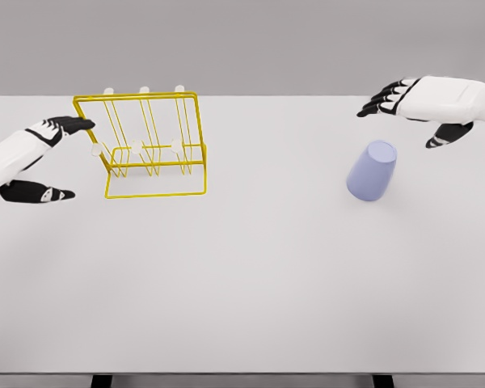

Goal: Place the cup on the cup holder with both arms

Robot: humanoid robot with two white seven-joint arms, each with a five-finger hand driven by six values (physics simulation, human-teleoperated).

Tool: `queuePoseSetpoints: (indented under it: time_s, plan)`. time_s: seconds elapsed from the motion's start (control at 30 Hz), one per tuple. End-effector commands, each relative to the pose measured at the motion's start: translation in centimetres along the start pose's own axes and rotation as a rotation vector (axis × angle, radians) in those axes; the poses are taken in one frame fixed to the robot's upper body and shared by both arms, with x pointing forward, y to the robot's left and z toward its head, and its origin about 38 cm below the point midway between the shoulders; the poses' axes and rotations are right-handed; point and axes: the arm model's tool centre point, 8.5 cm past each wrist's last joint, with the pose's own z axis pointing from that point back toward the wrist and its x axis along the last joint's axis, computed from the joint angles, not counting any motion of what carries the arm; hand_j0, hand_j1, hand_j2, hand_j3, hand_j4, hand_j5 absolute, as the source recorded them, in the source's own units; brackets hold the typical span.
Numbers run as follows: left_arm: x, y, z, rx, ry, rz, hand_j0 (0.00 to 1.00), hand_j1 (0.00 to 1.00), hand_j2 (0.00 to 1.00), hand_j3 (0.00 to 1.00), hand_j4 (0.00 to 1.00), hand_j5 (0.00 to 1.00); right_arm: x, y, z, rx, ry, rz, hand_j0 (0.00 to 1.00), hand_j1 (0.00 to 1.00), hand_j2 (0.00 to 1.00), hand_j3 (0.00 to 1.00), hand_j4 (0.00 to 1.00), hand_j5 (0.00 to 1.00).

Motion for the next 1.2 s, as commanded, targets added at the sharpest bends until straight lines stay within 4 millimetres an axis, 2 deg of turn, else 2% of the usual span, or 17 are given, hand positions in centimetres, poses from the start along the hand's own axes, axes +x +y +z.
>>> queuePoseSetpoints:
  time_s: [0.0,0.07,0.1,0.3,0.37,0.43,0.7,0.93,1.17]
  plan:
    - [0.1,0.5,0.0,0.015,-0.003,0.001,1.0,1.0,1.0,1.0,1.0,1.0,0.2,1.0,-1.4,0.021,-0.018,-0.024,1.0,1.0,1.0,1.0,1.0,1.0]
    - [0.1,0.5,0.0,0.016,-0.003,0.001,1.0,1.0,1.0,1.0,1.0,1.0,0.6,1.6,-1.9,0.039,-0.032,-0.026,1.0,1.0,1.0,1.0,1.0,1.0]
    - [0.1,0.5,0.0,0.016,-0.003,0.001,1.0,1.0,1.0,1.0,1.0,1.0,1.2,1.7,-2.9,0.043,-0.055,-0.027,1.0,1.0,1.0,1.0,1.0,1.0]
    - [0.2,0.5,-0.1,0.017,-0.008,0.001,1.0,1.0,1.0,1.0,1.0,1.0,1.6,2.3,-3.4,0.062,-0.067,-0.028,1.0,1.0,1.0,1.0,1.0,1.0]
    - [0.2,0.5,-0.1,0.019,-0.009,0.003,1.0,1.0,1.0,1.0,1.0,1.0,1.3,2.5,-3.3,0.067,-0.06,-0.032,1.0,1.0,1.0,1.0,1.0,1.0]
    - [0.3,0.4,-0.2,0.018,-0.011,0.002,1.0,1.0,1.0,1.0,1.0,1.0,0.5,3.5,-3.3,0.086,-0.038,-0.062,1.0,1.0,1.0,1.0,1.0,1.0]
    - [1.2,0.6,-0.6,0.025,-0.042,-0.002,1.0,1.0,1.0,1.0,1.0,1.0,0.4,4.6,-4.3,0.109,-0.042,-0.088,1.0,1.0,1.0,1.0,1.0,1.0]
    - [1.8,0.7,-0.9,0.027,-0.059,-0.007,1.0,1.0,1.0,1.0,1.0,1.0,-0.3,4.5,-4.1,0.109,-0.023,-0.096,1.0,1.0,1.0,1.0,1.0,1.0]
    - [1.8,0.8,-0.8,0.03,-0.057,-0.008,1.0,1.0,1.0,1.0,1.0,1.0,-0.1,4.8,-4.8,0.12,-0.032,-0.1,1.0,1.0,1.0,1.0,1.0,1.0]
